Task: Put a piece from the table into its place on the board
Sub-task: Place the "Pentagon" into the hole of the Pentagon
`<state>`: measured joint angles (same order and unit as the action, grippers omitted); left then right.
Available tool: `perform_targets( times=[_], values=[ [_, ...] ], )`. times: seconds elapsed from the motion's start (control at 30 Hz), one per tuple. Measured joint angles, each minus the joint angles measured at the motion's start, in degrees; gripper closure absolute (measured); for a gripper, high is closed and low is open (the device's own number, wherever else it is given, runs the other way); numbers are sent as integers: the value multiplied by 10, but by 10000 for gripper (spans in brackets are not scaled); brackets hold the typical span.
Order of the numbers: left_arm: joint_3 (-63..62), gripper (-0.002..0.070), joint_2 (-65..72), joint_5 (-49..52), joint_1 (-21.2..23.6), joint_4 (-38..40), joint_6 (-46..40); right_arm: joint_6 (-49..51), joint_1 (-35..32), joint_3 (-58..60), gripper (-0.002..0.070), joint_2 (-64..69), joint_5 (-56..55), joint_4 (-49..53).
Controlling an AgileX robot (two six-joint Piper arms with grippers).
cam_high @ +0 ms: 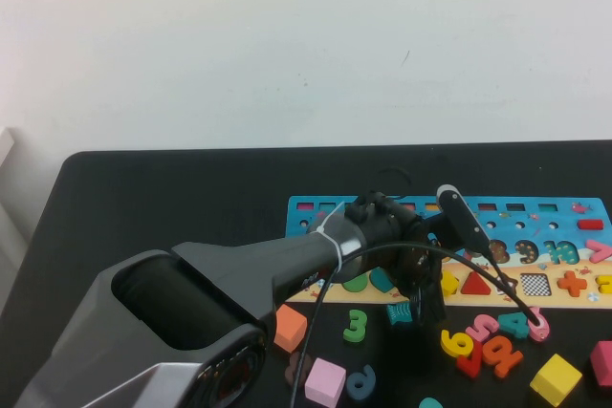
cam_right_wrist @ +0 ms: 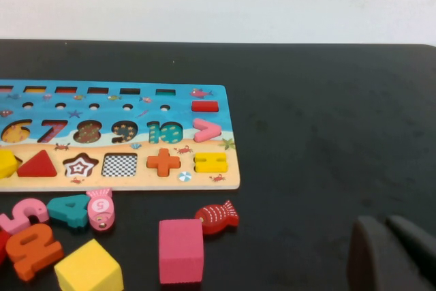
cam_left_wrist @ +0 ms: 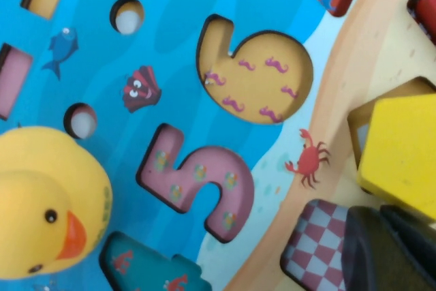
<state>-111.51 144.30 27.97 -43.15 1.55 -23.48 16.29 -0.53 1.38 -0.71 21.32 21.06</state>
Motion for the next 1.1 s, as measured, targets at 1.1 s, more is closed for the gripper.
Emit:
perform_targets(
  times=[1.1],
  values=[
    [0,676,-13,15,1,77,-3,1,0,0,657,0,0,0]
  ],
)
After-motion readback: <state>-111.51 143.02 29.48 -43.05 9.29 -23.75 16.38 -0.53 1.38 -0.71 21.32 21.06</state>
